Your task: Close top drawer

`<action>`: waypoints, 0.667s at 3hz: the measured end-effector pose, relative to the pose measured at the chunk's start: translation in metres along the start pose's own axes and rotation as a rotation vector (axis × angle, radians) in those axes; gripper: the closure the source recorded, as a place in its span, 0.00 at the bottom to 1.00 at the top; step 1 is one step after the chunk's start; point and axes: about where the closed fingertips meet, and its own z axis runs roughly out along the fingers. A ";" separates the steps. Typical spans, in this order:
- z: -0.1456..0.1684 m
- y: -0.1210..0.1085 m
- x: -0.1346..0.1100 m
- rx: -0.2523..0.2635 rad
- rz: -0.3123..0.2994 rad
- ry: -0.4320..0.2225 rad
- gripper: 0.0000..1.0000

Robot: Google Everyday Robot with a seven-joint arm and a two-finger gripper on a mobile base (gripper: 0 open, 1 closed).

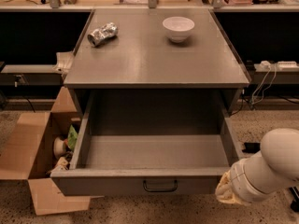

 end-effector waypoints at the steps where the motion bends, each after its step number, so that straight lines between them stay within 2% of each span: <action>1: 0.011 -0.011 0.001 0.029 -0.008 -0.014 1.00; 2: 0.014 -0.022 0.001 0.064 0.017 -0.025 1.00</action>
Offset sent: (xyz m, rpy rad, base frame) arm 0.0378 0.0009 -0.0168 0.0455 -0.0908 -0.0826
